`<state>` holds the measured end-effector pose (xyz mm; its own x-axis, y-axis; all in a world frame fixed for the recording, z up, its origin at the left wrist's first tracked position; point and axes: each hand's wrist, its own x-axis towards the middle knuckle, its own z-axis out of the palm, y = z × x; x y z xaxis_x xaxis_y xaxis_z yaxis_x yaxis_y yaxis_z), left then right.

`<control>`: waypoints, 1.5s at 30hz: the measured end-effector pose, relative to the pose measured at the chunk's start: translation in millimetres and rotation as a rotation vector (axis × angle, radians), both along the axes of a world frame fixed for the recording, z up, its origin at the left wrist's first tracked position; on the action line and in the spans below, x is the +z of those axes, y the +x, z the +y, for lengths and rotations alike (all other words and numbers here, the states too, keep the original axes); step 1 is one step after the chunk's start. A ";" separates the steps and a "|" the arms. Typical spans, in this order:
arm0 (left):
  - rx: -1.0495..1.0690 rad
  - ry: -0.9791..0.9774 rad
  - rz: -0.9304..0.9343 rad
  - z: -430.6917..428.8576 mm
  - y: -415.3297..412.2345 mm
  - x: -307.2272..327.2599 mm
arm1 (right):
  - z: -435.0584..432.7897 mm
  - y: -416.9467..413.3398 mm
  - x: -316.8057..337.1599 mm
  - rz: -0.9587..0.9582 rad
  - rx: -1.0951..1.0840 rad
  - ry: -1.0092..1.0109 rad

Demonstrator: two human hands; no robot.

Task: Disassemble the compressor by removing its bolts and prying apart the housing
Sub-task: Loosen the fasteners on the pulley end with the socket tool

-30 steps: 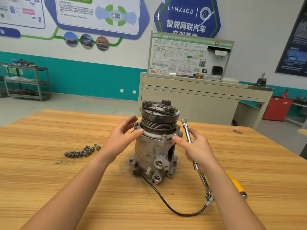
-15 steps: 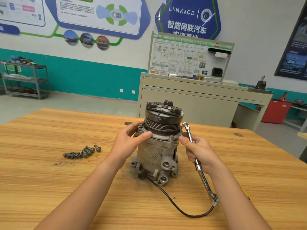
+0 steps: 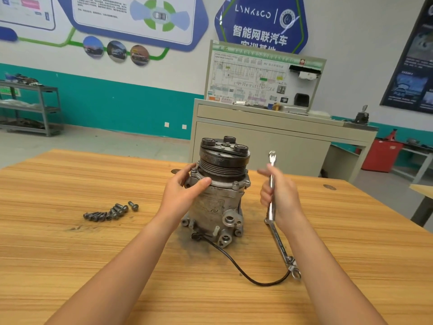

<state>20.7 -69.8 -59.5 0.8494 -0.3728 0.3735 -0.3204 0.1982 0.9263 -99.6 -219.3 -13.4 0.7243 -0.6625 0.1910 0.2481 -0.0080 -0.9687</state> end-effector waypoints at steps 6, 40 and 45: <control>0.101 0.002 -0.038 3.1 -3.3 9.1 | 28.9 4.5 52.9 -0.310 -0.014 -0.108; -0.251 0.042 -0.518 -44.8 -34.4 146.2 | 25.2 21.9 47.4 0.105 -0.341 -1.145; -0.487 0.130 -0.516 -60.2 -53.4 144.0 | 10.3 6.4 42.8 0.030 -0.467 -0.980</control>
<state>-32.7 -130.0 84.5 0.3029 -0.7330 0.6090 -0.6265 0.3284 0.7069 -93.2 -209.0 29.4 0.4535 -0.4427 0.7735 -0.0032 -0.8688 -0.4952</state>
